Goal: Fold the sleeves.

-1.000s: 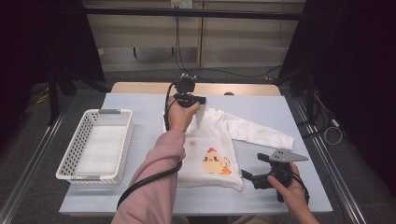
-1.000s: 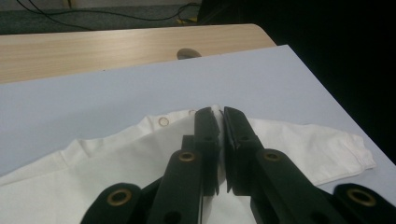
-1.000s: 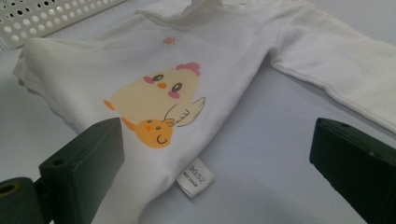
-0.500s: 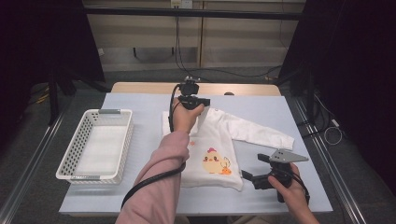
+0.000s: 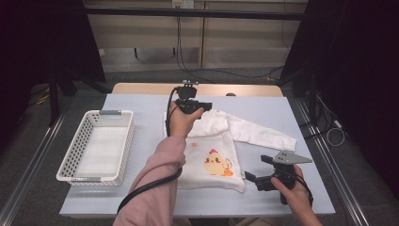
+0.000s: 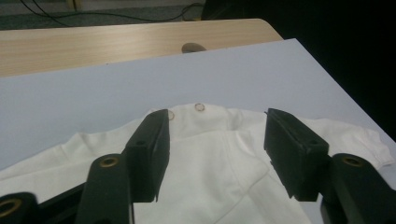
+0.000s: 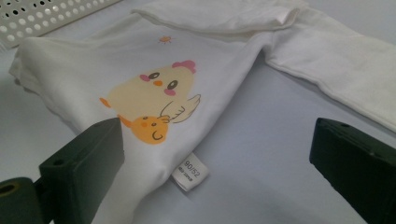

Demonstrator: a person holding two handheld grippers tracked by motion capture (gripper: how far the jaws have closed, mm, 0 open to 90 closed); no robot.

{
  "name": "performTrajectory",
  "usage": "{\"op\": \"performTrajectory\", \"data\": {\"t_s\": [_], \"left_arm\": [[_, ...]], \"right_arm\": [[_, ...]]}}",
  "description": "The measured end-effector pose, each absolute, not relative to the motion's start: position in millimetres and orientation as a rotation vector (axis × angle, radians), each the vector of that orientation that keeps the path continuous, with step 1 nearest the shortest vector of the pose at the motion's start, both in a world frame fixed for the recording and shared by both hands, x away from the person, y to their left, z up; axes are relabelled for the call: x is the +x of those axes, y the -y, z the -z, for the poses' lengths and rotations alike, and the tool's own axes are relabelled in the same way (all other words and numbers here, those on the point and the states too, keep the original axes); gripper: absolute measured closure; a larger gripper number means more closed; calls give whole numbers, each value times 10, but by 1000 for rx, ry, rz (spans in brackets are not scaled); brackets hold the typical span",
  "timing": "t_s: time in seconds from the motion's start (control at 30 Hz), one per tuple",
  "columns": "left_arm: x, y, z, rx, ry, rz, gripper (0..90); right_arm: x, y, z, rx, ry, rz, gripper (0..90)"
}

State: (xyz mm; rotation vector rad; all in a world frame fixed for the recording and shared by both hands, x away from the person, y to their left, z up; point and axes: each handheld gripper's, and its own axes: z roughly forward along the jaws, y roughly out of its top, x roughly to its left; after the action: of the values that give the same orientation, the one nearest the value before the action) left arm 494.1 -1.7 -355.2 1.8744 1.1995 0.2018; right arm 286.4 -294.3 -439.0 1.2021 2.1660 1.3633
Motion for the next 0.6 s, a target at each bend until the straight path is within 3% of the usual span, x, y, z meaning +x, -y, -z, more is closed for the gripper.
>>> {"op": "performTrajectory", "data": {"t_s": [0.27,0.6], "left_arm": [[4897,-160,3666,1891,-1220,-219,194],[4810,-369,3772,1889,-1217,-239,141]], "right_arm": [[2873,2941,4387,1208,-2167,-1353,29],[2886,2943,4387,1226,-2161,-1359,29]]}}
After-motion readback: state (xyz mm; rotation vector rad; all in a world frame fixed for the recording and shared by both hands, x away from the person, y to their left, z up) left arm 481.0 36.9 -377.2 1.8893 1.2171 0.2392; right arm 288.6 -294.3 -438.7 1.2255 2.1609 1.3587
